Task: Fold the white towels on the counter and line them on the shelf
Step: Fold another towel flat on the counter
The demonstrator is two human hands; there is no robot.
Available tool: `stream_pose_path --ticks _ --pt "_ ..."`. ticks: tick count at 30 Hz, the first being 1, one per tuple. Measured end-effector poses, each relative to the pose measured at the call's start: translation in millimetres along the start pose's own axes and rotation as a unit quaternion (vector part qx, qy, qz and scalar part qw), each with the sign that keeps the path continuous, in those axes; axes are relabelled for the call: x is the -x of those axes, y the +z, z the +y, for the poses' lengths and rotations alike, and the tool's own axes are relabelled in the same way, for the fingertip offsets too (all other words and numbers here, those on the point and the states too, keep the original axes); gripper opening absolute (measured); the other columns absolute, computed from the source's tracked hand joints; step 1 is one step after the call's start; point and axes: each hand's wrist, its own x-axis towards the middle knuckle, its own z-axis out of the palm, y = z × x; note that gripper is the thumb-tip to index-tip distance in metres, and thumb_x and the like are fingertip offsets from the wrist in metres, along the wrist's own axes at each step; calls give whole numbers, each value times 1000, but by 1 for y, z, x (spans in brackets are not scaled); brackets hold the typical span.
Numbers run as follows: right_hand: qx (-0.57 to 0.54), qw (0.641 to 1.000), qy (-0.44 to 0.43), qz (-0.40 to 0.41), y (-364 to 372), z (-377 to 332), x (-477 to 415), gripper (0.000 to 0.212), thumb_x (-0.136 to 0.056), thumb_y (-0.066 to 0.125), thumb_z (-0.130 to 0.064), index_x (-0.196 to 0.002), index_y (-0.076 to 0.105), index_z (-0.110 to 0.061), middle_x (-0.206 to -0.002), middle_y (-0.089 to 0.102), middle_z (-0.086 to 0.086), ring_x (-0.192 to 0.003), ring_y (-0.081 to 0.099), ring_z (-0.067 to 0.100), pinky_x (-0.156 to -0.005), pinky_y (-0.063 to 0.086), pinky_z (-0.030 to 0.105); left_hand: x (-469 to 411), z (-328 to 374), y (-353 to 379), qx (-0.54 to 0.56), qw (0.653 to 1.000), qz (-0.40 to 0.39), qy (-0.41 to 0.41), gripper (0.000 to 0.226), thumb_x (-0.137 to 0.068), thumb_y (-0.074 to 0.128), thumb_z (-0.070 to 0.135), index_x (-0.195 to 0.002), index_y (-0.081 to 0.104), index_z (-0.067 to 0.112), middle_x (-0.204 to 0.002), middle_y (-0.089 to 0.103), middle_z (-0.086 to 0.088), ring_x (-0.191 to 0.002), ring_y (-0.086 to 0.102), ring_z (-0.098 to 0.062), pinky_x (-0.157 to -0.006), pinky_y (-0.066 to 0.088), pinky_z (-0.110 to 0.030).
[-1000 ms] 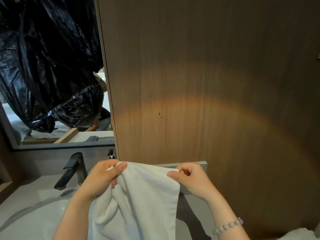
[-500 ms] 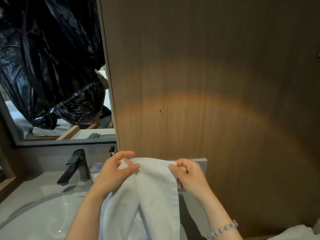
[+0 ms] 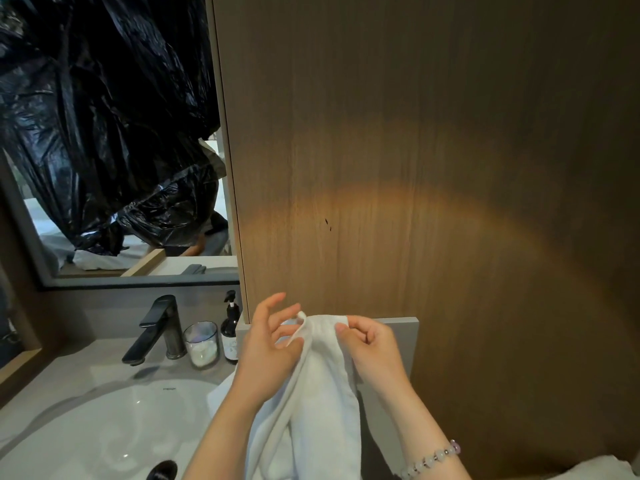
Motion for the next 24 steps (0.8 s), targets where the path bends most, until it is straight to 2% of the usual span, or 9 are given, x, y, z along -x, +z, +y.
stream_pose_path --ticks 2,5,9,13,17,20,22,24 --pt "-12 1000 2 6 2 0 1 24 -91 56 -8 -73 72 -11 -62 59 19 -62 48 15 -61 39 27 2 2 8 15 1000 7 10 60 -80 52 -19 -122 40 23 -114 55 9 -76 62 8 -62 49 -10" --pt "-13 1000 3 -2 2 -3 2 27 -92 54 -4 -78 74 -15 -68 69 1 -64 55 7 -60 42 20 5 1 20 18 1000 13 20 58 -79 55 -16 -112 44 30 -106 58 5 -79 64 5 -61 49 -12" --pt "3 1000 7 8 -2 -4 4 24 -93 53 -5 -82 74 -7 -70 70 4 -62 58 6 -58 43 17 11 -2 32 2 1000 22 20 46 -74 62 2 -105 48 33 -101 65 6 -82 66 -2 -70 51 -16" --pt "1 1000 15 11 -5 -4 5 26 -94 51 -6 -83 75 -5 -75 73 6 -64 62 5 -60 46 16 16 -1 38 -16 999 14 35 49 -78 61 -8 -104 51 33 -104 68 8 -87 65 2 -74 49 -12" --pt "4 1000 19 12 -7 -9 6 29 -95 52 -14 -76 74 -9 -59 67 -6 -53 56 -1 -52 40 11 21 -2 38 -62 995 -31 70 56 -85 58 -2 -116 43 42 -98 65 28 -103 54 19 -82 38 1" --pt "5 999 24 22 -7 -8 4 30 -97 49 -15 -83 76 -14 -74 73 1 -69 65 5 -63 47 14 20 -5 36 -115 988 -56 91 61 -90 54 3 -123 33 49 -97 57 47 -110 47 22 -88 32 2" --pt "-26 999 38 19 -7 -8 5 33 -99 45 -16 -82 75 -15 -72 73 1 -68 65 7 -62 47 16 21 -4 36 -130 985 -69 88 53 -94 53 14 -121 30 53 -102 54 47 -115 43 20 -95 31 -3" --pt "-70 997 43 8 -7 -11 6 33 -98 48 -19 -77 73 -12 -64 70 -4 -60 63 2 -58 45 12 23 -3 37 -129 984 -87 83 43 -95 47 37 -124 23 57 -116 49 41 -125 39 11 -105 29 -15"
